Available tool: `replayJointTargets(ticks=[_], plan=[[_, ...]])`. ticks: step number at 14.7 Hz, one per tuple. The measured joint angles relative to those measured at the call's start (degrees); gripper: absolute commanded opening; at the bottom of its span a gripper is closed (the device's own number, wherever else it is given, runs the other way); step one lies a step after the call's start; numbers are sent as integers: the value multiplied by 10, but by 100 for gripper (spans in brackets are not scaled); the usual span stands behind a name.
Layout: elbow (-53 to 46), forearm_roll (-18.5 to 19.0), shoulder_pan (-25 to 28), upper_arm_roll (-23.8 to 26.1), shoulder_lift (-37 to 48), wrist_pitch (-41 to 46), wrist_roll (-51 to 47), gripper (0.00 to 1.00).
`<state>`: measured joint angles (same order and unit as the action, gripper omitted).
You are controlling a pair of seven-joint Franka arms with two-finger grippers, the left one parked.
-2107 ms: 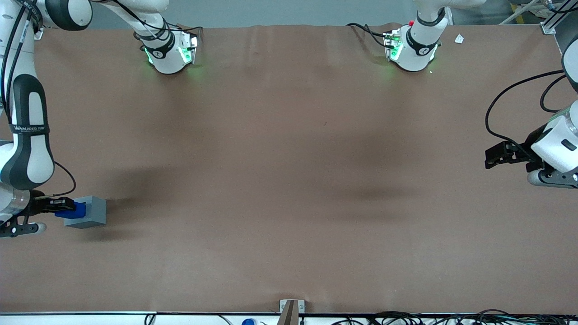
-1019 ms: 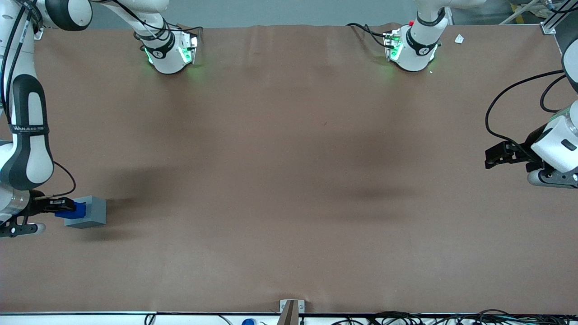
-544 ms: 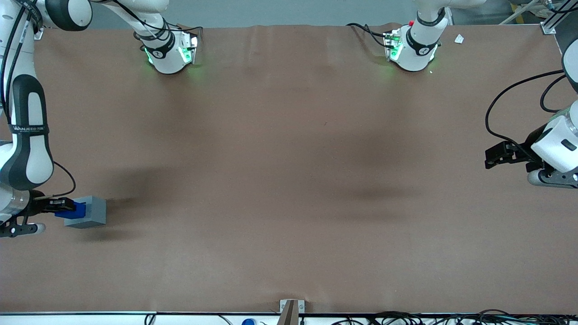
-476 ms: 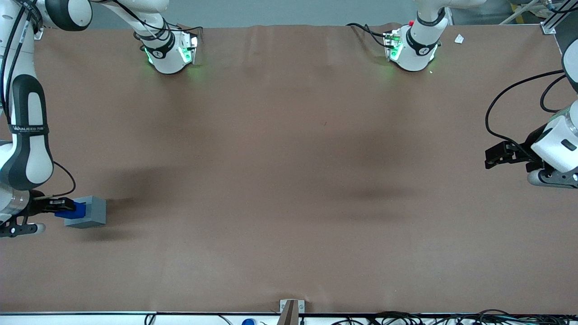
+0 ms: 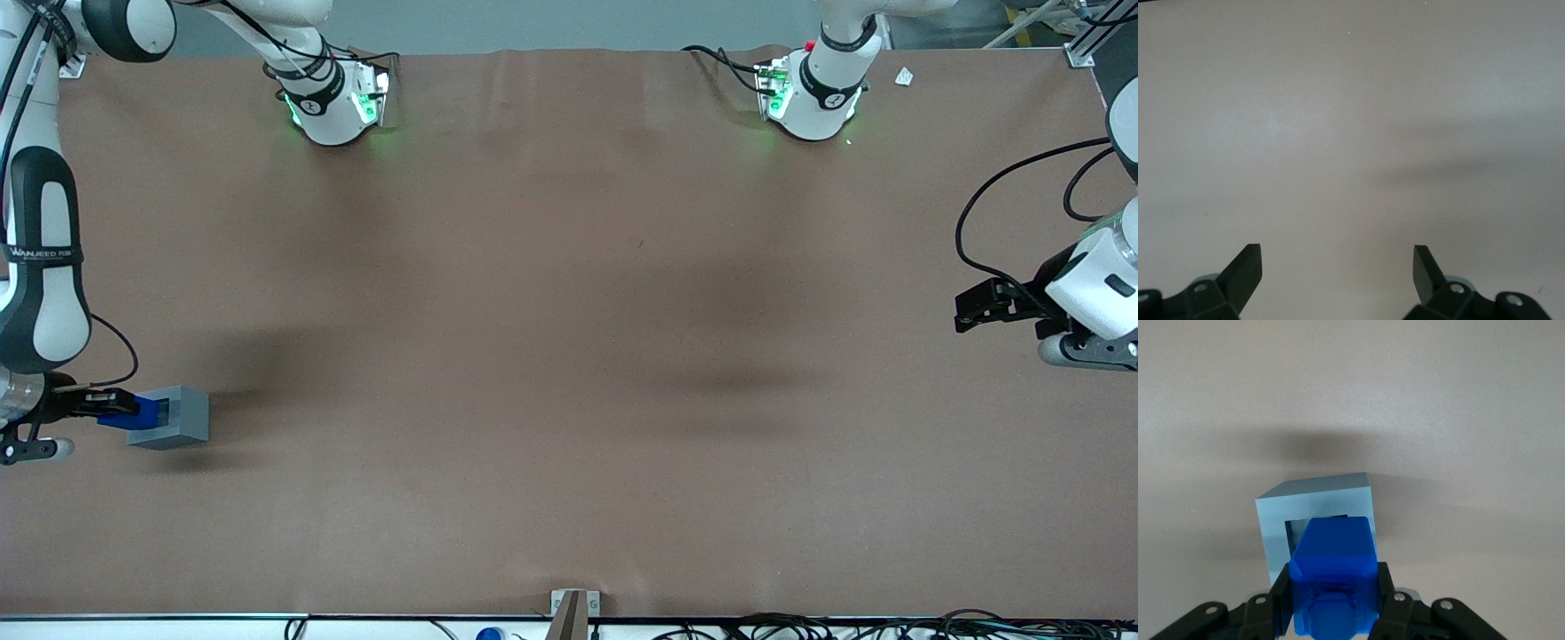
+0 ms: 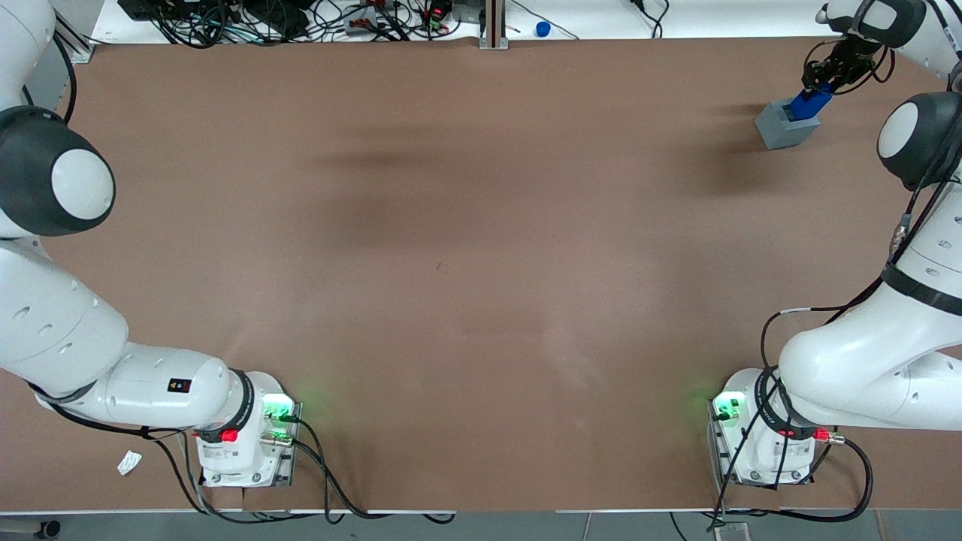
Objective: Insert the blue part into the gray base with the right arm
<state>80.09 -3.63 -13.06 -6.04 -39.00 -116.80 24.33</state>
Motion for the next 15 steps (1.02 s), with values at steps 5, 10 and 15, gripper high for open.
replayJointTargets(ticks=[5, 10, 15], plan=[[-3, -18, 0, 1, -1, -4, 0, 0], [-7, -32, -3, 2, -2, -7, 0, 0], [-20, -32, -3, 5, -2, -7, 0, 0]])
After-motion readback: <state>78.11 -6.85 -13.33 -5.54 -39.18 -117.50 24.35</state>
